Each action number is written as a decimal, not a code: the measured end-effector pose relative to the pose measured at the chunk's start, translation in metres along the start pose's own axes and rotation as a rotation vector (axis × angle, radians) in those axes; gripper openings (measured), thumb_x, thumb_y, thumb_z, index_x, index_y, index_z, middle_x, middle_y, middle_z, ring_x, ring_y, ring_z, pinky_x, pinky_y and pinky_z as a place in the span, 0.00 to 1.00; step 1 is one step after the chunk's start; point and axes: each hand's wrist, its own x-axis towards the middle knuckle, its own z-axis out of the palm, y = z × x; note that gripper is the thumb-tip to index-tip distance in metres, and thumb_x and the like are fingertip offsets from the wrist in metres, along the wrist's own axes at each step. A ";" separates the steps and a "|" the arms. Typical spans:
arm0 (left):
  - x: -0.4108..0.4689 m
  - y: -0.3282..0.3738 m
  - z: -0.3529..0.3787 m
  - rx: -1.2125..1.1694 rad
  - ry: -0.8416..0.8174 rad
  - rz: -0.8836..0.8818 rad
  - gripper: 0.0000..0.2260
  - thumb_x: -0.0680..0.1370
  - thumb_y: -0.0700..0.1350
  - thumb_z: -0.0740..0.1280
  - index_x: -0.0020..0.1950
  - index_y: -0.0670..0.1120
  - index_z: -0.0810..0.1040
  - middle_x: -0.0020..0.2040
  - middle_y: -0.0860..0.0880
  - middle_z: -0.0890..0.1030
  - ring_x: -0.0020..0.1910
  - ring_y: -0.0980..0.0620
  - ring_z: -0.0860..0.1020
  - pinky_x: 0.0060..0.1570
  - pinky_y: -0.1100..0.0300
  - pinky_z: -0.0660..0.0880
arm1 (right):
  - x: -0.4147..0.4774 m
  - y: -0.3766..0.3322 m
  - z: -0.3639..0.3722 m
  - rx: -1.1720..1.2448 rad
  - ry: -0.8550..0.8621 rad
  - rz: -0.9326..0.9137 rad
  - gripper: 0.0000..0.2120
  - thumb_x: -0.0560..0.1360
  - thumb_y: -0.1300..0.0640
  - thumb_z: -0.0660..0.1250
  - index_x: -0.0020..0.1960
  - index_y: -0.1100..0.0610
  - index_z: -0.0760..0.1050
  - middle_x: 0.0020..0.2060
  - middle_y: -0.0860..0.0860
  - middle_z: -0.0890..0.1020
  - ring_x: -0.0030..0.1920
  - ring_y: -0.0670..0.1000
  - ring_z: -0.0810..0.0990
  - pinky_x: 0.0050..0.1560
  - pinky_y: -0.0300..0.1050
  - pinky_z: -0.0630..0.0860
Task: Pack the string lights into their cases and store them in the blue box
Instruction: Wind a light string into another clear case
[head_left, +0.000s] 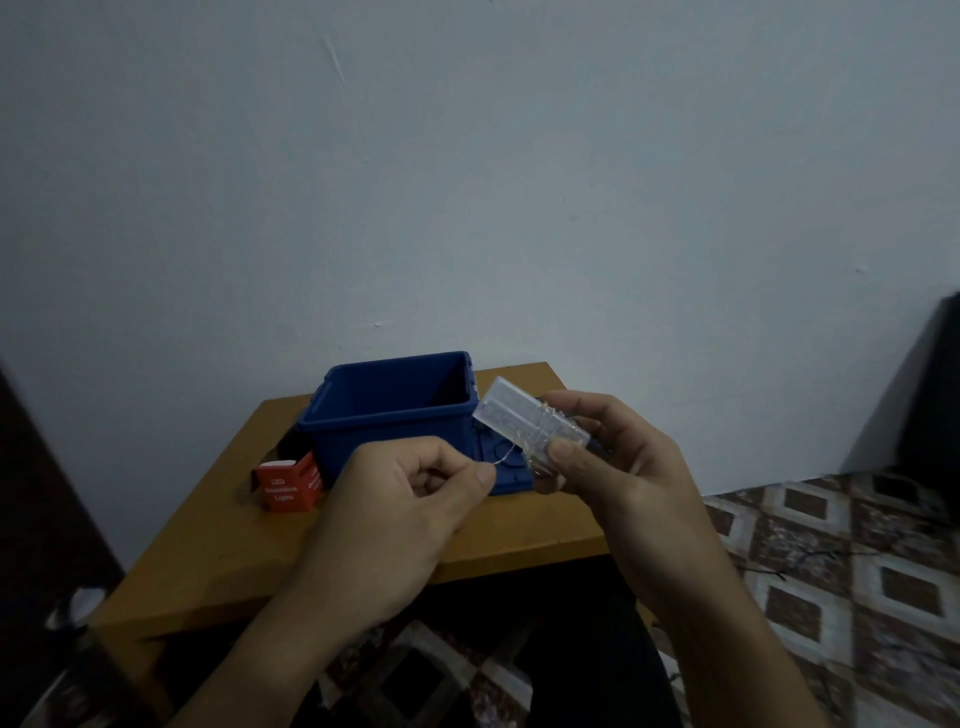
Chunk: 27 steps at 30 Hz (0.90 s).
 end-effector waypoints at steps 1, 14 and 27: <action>-0.001 0.001 -0.002 -0.002 -0.002 -0.006 0.09 0.76 0.50 0.71 0.37 0.49 0.84 0.29 0.53 0.80 0.29 0.62 0.76 0.31 0.69 0.71 | 0.000 0.000 -0.002 -0.016 0.008 0.001 0.12 0.78 0.64 0.68 0.59 0.53 0.80 0.50 0.53 0.85 0.44 0.51 0.84 0.46 0.45 0.80; 0.013 0.041 -0.034 0.232 -0.272 0.133 0.06 0.80 0.50 0.65 0.44 0.52 0.78 0.28 0.50 0.76 0.28 0.54 0.74 0.31 0.59 0.73 | -0.004 -0.004 0.004 -0.099 -0.109 -0.017 0.11 0.79 0.63 0.67 0.60 0.53 0.79 0.48 0.50 0.85 0.45 0.51 0.83 0.46 0.46 0.81; 0.080 0.052 -0.049 0.543 -0.599 0.298 0.07 0.74 0.57 0.69 0.44 0.55 0.82 0.39 0.49 0.82 0.39 0.48 0.80 0.43 0.44 0.78 | -0.006 -0.008 -0.003 -0.052 -0.384 0.074 0.12 0.77 0.60 0.70 0.60 0.56 0.79 0.50 0.55 0.84 0.47 0.56 0.82 0.47 0.47 0.80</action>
